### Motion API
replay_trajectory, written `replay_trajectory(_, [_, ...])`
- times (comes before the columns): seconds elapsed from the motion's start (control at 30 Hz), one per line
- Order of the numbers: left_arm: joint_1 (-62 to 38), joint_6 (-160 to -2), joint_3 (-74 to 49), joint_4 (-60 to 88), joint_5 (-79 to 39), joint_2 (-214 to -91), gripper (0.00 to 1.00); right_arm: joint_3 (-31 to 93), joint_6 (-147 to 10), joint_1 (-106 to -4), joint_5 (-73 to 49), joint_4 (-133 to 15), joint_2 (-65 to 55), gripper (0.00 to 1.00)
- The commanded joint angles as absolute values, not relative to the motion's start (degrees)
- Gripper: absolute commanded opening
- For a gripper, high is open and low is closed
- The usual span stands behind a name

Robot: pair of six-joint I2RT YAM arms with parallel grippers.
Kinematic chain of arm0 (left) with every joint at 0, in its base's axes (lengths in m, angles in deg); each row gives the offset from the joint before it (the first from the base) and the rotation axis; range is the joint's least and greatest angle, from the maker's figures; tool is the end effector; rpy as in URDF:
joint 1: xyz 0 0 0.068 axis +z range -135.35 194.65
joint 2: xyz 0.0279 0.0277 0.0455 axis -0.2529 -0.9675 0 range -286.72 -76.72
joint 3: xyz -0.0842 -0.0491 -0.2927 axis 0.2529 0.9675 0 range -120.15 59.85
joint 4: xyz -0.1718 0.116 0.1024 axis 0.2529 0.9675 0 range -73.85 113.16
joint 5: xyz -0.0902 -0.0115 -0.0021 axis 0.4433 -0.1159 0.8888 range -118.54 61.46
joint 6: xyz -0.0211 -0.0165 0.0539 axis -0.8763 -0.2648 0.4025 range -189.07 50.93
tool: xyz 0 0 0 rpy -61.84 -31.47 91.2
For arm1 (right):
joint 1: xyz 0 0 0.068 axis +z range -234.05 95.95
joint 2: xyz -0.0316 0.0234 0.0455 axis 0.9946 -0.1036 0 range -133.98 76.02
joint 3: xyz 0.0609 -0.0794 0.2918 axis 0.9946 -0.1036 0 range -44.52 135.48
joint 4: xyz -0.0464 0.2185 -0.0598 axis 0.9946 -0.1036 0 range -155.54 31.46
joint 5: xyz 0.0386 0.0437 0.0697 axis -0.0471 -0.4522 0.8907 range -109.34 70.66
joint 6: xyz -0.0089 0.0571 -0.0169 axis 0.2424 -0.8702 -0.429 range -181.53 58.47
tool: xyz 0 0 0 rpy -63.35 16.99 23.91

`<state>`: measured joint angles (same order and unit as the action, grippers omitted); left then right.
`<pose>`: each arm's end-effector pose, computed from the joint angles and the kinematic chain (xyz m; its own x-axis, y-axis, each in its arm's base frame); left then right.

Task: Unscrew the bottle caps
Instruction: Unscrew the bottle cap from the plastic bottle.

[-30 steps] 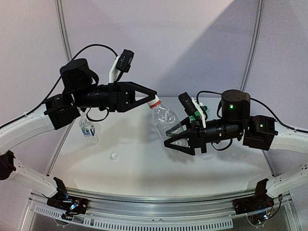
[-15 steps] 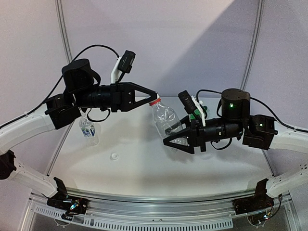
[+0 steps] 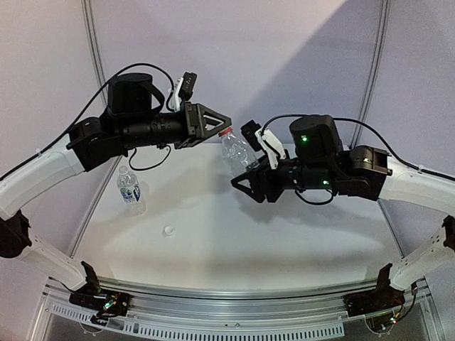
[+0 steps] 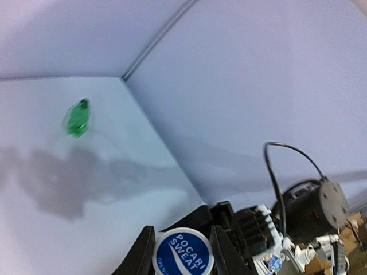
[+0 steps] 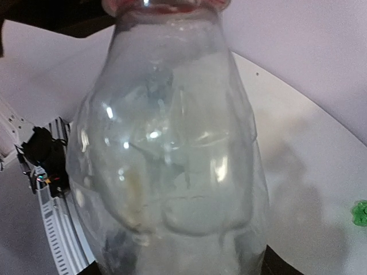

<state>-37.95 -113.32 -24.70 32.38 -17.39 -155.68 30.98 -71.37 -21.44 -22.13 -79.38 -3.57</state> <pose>0.1653 -0.2306 0.4675 -0.7047 -0.2055 -0.6791 0.5628 0.4209 -0.7114 0.1350 0.2559 0.4041 -0.3391 -0.2835 -0.8970 -0.8207 0.5552 0.1348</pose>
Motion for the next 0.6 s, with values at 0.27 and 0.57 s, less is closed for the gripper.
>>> replay_trajectory(0.27, [-42.6, -117.9, -25.6, 43.0, -22.3, -157.1, 0.27, 30.0, -71.3, -21.0, -31.7, -79.4, -5.0, 0.0])
replay_trajectory(0.57, [-42.6, -114.4, -22.5, 37.4, -21.2, -152.7, 0.65, 25.5, -72.5, -21.0, -30.5, -76.8, -1.3, 0.0])
